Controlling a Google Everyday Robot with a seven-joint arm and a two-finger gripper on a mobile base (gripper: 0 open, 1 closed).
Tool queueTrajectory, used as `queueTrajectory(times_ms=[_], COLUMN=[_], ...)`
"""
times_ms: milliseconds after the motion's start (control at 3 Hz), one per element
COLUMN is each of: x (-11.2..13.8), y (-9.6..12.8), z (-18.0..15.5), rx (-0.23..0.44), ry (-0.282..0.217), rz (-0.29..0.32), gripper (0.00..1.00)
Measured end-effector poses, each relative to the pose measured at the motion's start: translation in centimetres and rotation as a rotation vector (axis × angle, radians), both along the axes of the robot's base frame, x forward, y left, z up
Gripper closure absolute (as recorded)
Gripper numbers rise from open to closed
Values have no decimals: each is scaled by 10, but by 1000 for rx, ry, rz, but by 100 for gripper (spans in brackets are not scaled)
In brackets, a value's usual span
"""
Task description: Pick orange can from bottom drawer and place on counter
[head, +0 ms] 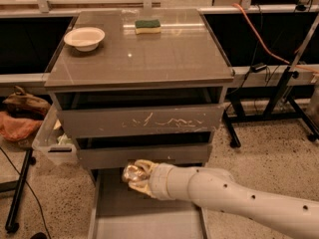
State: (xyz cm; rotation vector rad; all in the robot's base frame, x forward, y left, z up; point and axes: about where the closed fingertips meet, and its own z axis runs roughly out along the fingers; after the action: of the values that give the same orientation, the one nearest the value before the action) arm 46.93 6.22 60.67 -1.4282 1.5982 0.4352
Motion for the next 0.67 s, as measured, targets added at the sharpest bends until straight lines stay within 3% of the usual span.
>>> queueTrajectory(times_ms=[333, 667], x=[32, 83], y=[-20, -44], z=[65, 148], rx=[-73, -181], ry=[-91, -250], rz=[-63, -114], gripper=[100, 100])
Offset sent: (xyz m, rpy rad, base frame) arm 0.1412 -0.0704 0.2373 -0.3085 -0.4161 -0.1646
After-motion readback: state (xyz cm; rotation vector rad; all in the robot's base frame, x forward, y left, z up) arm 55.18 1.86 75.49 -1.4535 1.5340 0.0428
